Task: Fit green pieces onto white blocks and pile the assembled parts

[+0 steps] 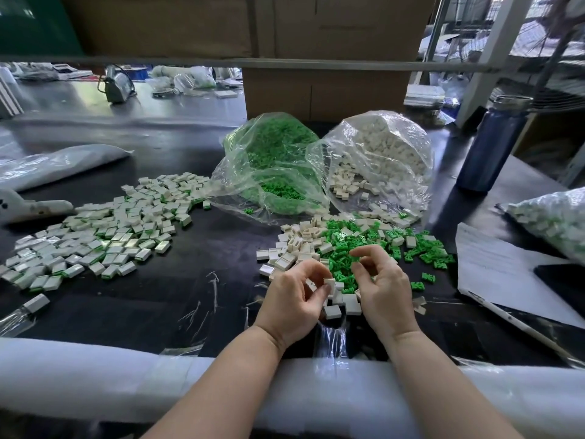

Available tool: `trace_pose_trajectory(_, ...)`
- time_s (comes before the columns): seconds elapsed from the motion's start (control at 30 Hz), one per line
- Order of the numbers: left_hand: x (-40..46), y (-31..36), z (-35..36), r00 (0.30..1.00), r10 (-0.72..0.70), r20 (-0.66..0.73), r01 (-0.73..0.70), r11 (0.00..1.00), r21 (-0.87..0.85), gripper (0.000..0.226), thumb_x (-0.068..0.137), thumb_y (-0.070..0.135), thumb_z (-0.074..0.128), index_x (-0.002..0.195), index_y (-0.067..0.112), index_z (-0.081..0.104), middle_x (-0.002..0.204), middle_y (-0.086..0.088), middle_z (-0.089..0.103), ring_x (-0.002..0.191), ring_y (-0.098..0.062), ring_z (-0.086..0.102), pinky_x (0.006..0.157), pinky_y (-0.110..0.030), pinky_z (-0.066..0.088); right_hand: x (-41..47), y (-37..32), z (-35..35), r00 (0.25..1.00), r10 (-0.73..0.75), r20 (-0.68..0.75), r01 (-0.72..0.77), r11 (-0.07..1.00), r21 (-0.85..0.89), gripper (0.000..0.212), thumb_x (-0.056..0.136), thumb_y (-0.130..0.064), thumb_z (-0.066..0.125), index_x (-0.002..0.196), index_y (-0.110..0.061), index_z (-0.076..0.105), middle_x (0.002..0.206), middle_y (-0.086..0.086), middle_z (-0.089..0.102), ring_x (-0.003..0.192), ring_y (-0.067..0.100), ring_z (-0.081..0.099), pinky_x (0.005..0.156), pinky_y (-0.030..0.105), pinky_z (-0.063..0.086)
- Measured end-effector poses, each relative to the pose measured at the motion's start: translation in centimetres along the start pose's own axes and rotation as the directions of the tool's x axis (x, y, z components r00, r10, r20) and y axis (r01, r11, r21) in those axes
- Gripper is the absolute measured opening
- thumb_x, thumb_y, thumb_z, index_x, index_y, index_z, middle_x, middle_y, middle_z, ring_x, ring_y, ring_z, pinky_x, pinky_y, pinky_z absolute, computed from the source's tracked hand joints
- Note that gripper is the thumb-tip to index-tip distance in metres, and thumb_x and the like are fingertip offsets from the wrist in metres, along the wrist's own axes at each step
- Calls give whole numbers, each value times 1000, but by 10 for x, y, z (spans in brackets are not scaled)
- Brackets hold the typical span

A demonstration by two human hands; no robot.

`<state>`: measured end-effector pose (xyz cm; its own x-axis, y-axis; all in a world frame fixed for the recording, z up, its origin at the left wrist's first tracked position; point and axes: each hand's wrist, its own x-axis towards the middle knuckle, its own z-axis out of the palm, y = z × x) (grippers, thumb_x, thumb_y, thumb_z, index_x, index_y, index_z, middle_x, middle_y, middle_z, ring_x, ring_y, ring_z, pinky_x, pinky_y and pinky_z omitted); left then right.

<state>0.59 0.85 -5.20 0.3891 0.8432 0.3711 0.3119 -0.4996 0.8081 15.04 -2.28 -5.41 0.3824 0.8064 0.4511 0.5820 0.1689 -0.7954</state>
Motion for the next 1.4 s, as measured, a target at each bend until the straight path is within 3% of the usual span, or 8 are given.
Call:
trace_pose_trajectory(0.13,3,-1,1,996,21,-86,-23,1000,-18,15,83,6,65,88,19,63,84,-2,67,63,-13,61,64,-23,53,0,-2,0,1000,-7,24,6,1000,23,16,85,-5,64,93,-18,61,75,-16,58,76,-7,57,68,7,44)
trace_pose_trajectory(0.3,5,-2,-2,996,29,-83,-31,999,-14,17,85,4,63,100,12,67,94,-2,64,77,-10,60,76,-17,50,0,-5,1,994,-29,106,24,998,50,16,85,-5,65,84,-20,59,79,-13,63,77,1,59,72,13,47)
trace_pose_trajectory(0.6,7,-4,0,998,-15,-55,14,1000,-10,14,84,8,65,98,8,69,90,8,61,79,5,57,77,-3,42,-1,-9,2,978,-67,199,40,990,137,19,84,1,63,94,-12,73,86,-1,65,78,3,60,69,12,45)
trace_pose_trajectory(0.7,7,-4,0,998,-35,-55,34,999,-25,12,85,8,65,96,9,69,83,11,63,72,8,58,73,-3,42,-1,-9,2,980,-48,194,20,990,142,17,82,1,65,89,-13,70,83,-5,67,80,3,63,75,14,50)
trace_pose_trajectory(0.83,7,-4,-1,998,-42,-46,40,998,-44,12,84,7,65,96,9,70,80,10,64,72,11,59,71,-3,43,-1,-10,2,978,-29,208,0,990,138,18,80,3,67,81,-14,68,75,-8,67,74,2,63,71,13,50)
trace_pose_trajectory(1.17,6,-1,-1,996,48,-71,-48,999,-3,17,83,1,64,98,4,72,87,1,64,79,2,57,78,-4,41,-1,-12,1,973,46,226,-89,979,184,25,80,4,66,80,-19,58,72,-3,61,65,1,56,64,15,48)
trace_pose_trajectory(1.4,5,-2,-2,998,57,-29,-56,998,27,16,83,1,64,96,2,72,87,-4,63,83,-13,59,80,-13,45,-1,-15,-1,960,85,267,-148,964,222,29,77,8,68,77,-17,54,69,1,59,60,2,53,60,15,46)
